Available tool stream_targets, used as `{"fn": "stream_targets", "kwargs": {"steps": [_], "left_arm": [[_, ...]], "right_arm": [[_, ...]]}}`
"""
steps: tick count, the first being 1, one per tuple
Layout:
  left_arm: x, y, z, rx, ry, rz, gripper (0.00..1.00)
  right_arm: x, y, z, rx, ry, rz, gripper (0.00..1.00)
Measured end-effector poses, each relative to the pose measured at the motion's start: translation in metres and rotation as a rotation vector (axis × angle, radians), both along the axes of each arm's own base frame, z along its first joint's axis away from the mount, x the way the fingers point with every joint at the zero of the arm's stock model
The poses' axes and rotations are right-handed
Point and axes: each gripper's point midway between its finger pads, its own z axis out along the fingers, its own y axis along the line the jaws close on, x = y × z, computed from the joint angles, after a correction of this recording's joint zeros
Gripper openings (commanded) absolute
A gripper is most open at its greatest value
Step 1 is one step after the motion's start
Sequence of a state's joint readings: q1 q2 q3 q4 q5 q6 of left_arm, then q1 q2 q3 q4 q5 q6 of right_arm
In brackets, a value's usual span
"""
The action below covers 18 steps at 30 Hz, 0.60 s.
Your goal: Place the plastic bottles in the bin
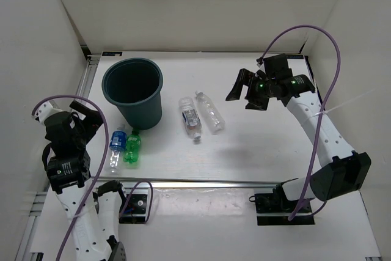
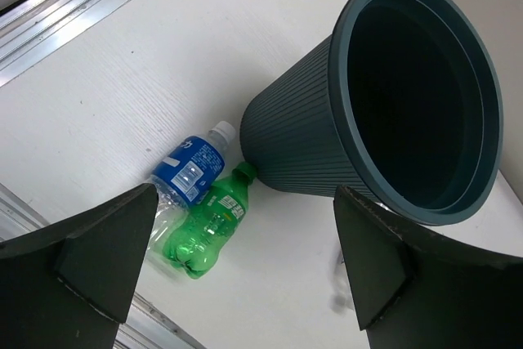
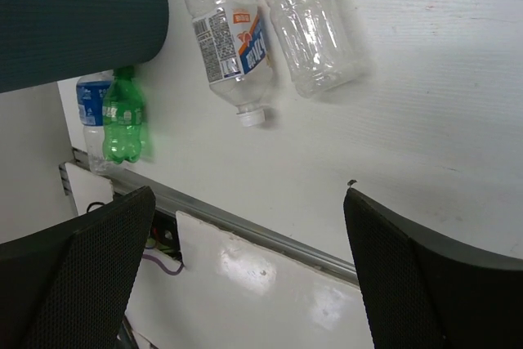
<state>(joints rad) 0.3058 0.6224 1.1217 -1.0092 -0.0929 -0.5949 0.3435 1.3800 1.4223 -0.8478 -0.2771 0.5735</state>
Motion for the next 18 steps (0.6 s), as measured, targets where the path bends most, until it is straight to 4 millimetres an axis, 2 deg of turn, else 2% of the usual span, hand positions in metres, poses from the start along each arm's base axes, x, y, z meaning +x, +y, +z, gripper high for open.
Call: {"fn": "stream_targets", "kwargs": {"steps": [10, 14, 18], "left_arm": [[-0.001, 0.002, -0.005, 0.004, 0.026, 0.005, 1.0], [-0.004, 0.001, -0.014, -0.001, 0.044, 0.009, 1.0], [-0.011, -0.001, -0.025, -0.008, 0.067, 0.009, 1.0]], "right_arm": [[0.005, -0.013, -0.012, -0.087, -0.01, -0.015, 1.0], [0.016, -0.019, -0.036, -0.172, 0.03, -0.007, 1.0], [0.032, -0.015, -0.074, -0.227, 0.124, 0.033, 1.0]]}}
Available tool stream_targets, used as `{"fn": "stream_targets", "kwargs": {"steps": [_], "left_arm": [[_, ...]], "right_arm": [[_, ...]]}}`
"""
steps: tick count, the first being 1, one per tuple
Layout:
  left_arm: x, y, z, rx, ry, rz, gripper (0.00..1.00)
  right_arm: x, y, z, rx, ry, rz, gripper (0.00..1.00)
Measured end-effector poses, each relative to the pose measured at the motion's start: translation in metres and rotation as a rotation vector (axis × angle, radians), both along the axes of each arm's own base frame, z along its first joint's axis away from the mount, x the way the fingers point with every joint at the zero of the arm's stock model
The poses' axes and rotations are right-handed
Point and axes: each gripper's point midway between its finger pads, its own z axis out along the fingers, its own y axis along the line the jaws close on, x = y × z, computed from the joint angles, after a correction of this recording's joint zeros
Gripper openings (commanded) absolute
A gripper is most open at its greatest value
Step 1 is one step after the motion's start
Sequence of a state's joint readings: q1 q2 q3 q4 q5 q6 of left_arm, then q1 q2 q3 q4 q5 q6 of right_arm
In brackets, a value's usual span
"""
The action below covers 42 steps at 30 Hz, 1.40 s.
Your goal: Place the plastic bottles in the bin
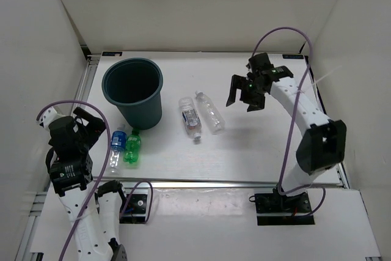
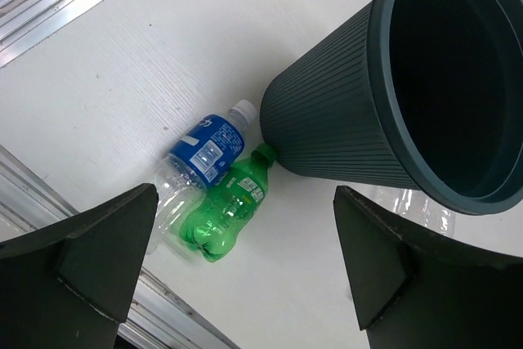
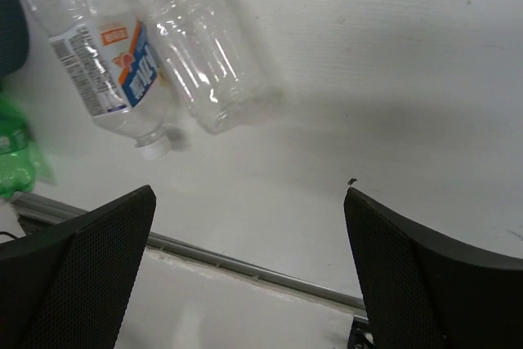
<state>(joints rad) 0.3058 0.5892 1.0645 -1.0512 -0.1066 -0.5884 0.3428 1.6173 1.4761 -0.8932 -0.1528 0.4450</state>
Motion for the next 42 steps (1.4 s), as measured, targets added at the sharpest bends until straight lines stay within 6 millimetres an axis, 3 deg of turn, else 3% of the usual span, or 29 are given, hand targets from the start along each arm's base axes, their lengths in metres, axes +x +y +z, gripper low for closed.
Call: {"fn": "stream_targets", "kwargs": {"steps": [7, 12, 18, 24, 29, 36, 42], "left_arm": [[-0.003, -0.002, -0.002, -0.004, 0.004, -0.007, 1.0], [-0.007, -0.004, -0.006, -0.006, 0.028, -0.015, 1.0], [-0.011, -0.005, -0.011, -0.001, 0.058, -0.027, 1.0], [-0.014, -0.005, -0.012, 0.008, 0.091, -0.039, 1.0], [-0.01, -0.003, 0.0, 0.029, 0.093, -0.051, 1.0], [-0.01, -0.002, 0.0, 0.038, 0.12, -0.061, 1.0], [-0.012, -0.001, -0.002, 0.044, 0.138, -0.061, 1.0]], "right_arm": [[0.011, 0.011, -0.054, -0.029, 0.134, 0.073, 1.0], [0.032, 0.025, -0.058, -0.016, 0.123, 0.109, 1.0], [0.065, 0.058, -0.061, 0.019, 0.077, 0.163, 1.0], [0.059, 0.081, -0.092, 0.018, 0.148, 0.211, 1.0], [0.061, 0.085, -0.115, 0.007, 0.194, 0.21, 1.0], [0.073, 0.093, -0.122, 0.023, 0.195, 0.201, 1.0], [0.072, 0.095, -0.136, 0.024, 0.233, 0.192, 0.97]]}}
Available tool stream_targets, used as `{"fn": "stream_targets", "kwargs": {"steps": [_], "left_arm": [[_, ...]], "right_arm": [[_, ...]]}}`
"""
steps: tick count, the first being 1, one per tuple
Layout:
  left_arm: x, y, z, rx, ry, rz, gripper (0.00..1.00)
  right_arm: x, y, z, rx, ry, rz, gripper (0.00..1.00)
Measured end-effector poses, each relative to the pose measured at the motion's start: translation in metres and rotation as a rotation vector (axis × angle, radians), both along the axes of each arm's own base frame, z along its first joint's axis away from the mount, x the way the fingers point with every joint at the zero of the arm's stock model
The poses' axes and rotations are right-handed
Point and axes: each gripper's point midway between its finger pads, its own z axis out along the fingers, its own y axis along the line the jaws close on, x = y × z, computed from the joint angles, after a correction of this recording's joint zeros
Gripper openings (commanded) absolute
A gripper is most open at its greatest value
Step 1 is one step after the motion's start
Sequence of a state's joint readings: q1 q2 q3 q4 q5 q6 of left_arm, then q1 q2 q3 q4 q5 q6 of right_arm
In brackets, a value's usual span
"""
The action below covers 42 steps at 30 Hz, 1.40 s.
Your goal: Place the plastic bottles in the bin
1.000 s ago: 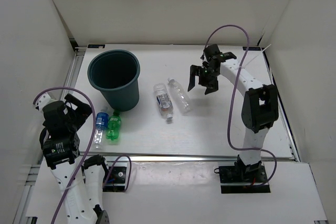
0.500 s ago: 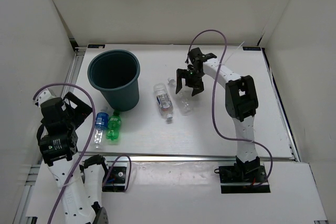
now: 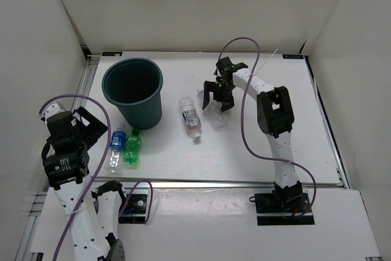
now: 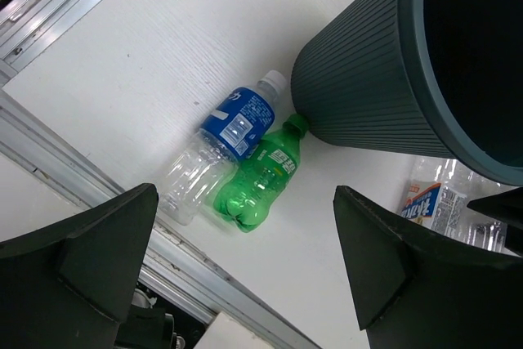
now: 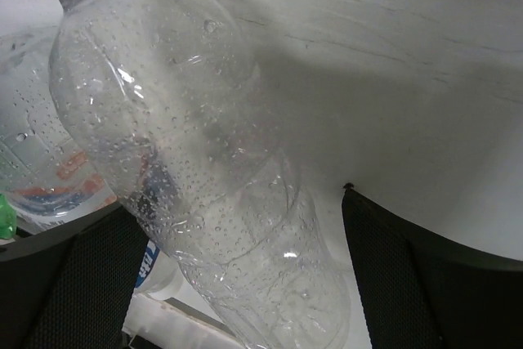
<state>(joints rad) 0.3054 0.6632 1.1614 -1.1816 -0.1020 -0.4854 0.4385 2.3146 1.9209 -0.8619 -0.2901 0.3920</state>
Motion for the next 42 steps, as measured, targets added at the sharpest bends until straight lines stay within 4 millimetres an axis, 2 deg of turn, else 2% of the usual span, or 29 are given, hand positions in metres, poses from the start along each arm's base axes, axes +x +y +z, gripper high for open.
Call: {"fn": "stream_targets", "kwargs": {"steps": [4, 7, 8, 11, 12, 16, 18, 21, 24, 29, 32, 33, 34, 37, 39, 40, 42], "left_arm": [[-0.001, 0.001, -0.001, 0.002, 0.011, 0.007, 1.0], [-0.004, 0.001, 0.0, 0.005, 0.011, 0.012, 1.0], [-0.004, 0.001, 0.001, 0.006, 0.01, 0.013, 1.0], [-0.007, 0.002, 0.002, 0.009, 0.005, 0.016, 1.0], [-0.008, 0.001, 0.002, 0.011, 0.003, 0.018, 1.0], [-0.011, 0.0, 0.005, 0.014, -0.013, 0.019, 1.0], [-0.012, 0.0, 0.005, 0.014, -0.021, 0.02, 1.0], [-0.011, -0.001, 0.002, 0.008, -0.031, 0.019, 1.0], [-0.01, -0.004, -0.009, -0.015, -0.017, 0.016, 1.0], [-0.007, -0.01, -0.022, -0.059, 0.0, 0.0, 1.0], [-0.005, -0.013, -0.021, -0.065, -0.012, -0.012, 1.0], [-0.005, -0.014, -0.02, -0.068, -0.013, -0.014, 1.0], [-0.005, -0.014, -0.02, -0.068, -0.014, -0.015, 1.0], [-0.005, -0.014, -0.02, -0.069, -0.015, -0.015, 1.0], [-0.007, -0.015, -0.02, -0.07, -0.012, -0.015, 1.0], [-0.008, -0.015, -0.019, -0.069, -0.012, -0.014, 1.0], [-0.01, -0.016, -0.015, -0.068, -0.015, -0.015, 1.0]], "right_arm": [[0.0, 0.0, 0.0, 0.001, -0.001, 0.0, 0.88], [0.0, 0.0, 0.0, 0.001, -0.001, -0.001, 0.72], [0.001, 0.0, 0.0, 0.0, -0.001, -0.002, 0.63], [0.001, -0.001, 0.0, -0.001, 0.002, -0.01, 0.5], [0.001, -0.001, 0.0, 0.0, 0.002, -0.013, 0.4], [0.003, -0.01, 0.005, -0.007, -0.004, -0.04, 0.17], [0.004, -0.02, 0.006, -0.029, -0.009, -0.059, 0.1], [0.009, -0.034, 0.015, -0.044, -0.025, -0.09, 0.05], [0.016, -0.045, 0.035, -0.043, -0.071, -0.117, 0.0], [0.017, -0.05, 0.091, -0.012, -0.175, -0.13, 0.0], [0.023, -0.043, 0.141, 0.051, -0.255, -0.134, 0.0], [0.033, -0.034, 0.175, 0.113, -0.327, -0.14, 0.0], [0.038, -0.031, 0.19, 0.14, -0.363, -0.139, 0.0], [0.049, -0.006, 0.272, 0.321, -0.535, -0.129, 0.03], [0.044, 0.014, 0.321, 0.442, -0.631, -0.097, 0.03], [0.039, 0.029, 0.348, 0.51, -0.684, -0.066, 0.03], [0.024, 0.061, 0.387, 0.622, -0.761, 0.006, 0.03]]}}
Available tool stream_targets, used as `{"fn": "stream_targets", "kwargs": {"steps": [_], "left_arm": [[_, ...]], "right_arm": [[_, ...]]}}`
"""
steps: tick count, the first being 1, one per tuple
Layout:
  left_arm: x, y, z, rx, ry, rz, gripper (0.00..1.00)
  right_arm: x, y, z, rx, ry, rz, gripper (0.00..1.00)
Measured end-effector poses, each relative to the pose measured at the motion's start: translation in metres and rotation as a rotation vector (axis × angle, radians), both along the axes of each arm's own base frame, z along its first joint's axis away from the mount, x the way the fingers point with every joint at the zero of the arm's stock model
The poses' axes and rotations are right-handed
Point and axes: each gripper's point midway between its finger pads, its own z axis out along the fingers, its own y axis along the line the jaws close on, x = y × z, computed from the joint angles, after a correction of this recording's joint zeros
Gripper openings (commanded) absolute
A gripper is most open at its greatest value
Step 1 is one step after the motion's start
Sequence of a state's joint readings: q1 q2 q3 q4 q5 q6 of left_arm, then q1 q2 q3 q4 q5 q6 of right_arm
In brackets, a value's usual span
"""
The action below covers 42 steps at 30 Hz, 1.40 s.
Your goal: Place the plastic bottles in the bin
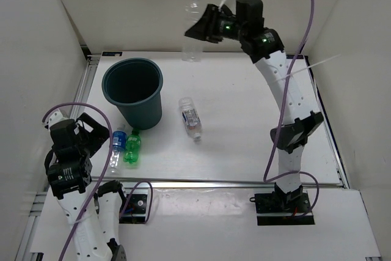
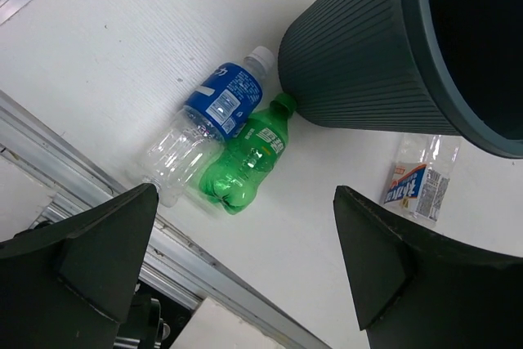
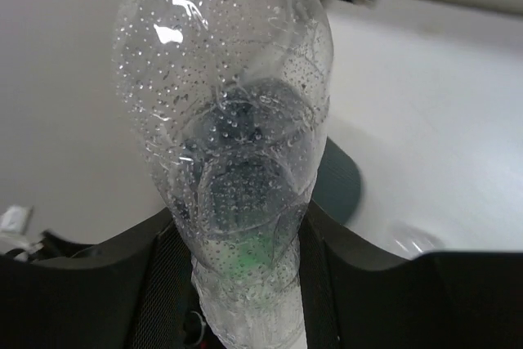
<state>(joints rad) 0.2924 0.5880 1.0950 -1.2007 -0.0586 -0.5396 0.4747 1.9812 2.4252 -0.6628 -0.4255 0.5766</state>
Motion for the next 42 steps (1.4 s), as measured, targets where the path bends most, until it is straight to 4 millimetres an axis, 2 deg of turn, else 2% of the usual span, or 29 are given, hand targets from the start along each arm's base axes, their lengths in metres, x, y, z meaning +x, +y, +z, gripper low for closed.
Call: {"fn": "stream_targets", "kwargs": {"steps": [2, 5, 8, 10, 14, 17, 18, 19, 22, 25, 28, 30, 33, 35, 36, 38, 40, 41, 42], "left_arm": [[-0.002, -0.001, 0.006, 0.004, -0.01, -0.002, 1.0], [-0.006, -0.004, 0.019, 0.012, -0.031, -0.018, 1.0], [-0.008, -0.009, 0.037, 0.025, -0.059, -0.049, 1.0], [-0.009, -0.011, 0.047, 0.031, -0.072, -0.066, 1.0], [-0.011, -0.014, 0.054, 0.032, -0.069, -0.083, 1.0], [-0.014, -0.016, 0.055, 0.034, -0.058, -0.094, 1.0], [-0.015, -0.016, 0.056, 0.034, -0.058, -0.095, 1.0], [-0.015, -0.016, 0.056, 0.035, -0.058, -0.096, 1.0], [-0.017, -0.016, 0.058, 0.038, -0.063, -0.099, 1.0], [-0.019, -0.017, 0.058, 0.04, -0.068, -0.1, 1.0], [-0.021, -0.018, 0.059, 0.041, -0.078, -0.099, 1.0], [-0.023, -0.018, 0.059, 0.039, -0.081, -0.097, 1.0], [-0.023, -0.019, 0.054, 0.034, -0.078, -0.095, 1.0], [-0.023, -0.019, 0.05, 0.032, -0.078, -0.094, 1.0], [-0.023, -0.019, 0.048, 0.031, -0.078, -0.094, 1.0], [-0.022, -0.019, 0.044, 0.03, -0.082, -0.093, 1.0], [-0.022, -0.019, 0.041, 0.032, -0.096, -0.092, 1.0], [-0.022, -0.019, 0.038, 0.032, -0.103, -0.091, 1.0], [-0.023, -0.019, 0.035, 0.031, -0.109, -0.089, 1.0]], "right_arm": [[-0.02, 0.038, 0.029, 0.071, -0.092, 0.091, 0.03], [-0.051, 0.093, 0.039, 0.13, -0.158, 0.207, 0.03], [-0.07, 0.142, 0.027, 0.152, -0.187, 0.278, 0.03], [-0.074, 0.167, 0.007, 0.141, -0.179, 0.302, 0.05], [-0.065, 0.193, -0.033, 0.095, -0.172, 0.298, 0.14], [-0.056, 0.202, -0.055, 0.06, -0.173, 0.283, 0.42], [-0.054, 0.204, -0.059, 0.055, -0.178, 0.28, 0.48], [-0.052, 0.205, -0.062, 0.049, -0.184, 0.275, 0.65], [-0.048, 0.206, -0.064, 0.036, -0.206, 0.264, 1.0], [-0.044, 0.205, -0.061, 0.035, -0.242, 0.255, 1.0], [-0.041, 0.201, -0.057, 0.017, -0.268, 0.236, 1.0], [-0.039, 0.191, -0.05, 0.0, -0.28, 0.209, 1.0], [-0.039, 0.163, -0.023, 0.002, -0.29, 0.162, 1.0], [-0.032, 0.128, 0.008, 0.026, -0.291, 0.096, 1.0], [-0.024, 0.103, 0.025, 0.042, -0.293, 0.046, 1.0], [-0.01, 0.054, 0.045, 0.054, -0.278, -0.045, 1.0], [0.005, 0.006, 0.053, 0.044, -0.255, -0.138, 1.0], [0.012, -0.015, 0.049, 0.021, -0.233, -0.178, 1.0], [0.015, -0.026, 0.04, -0.005, -0.205, -0.2, 1.0]]}}
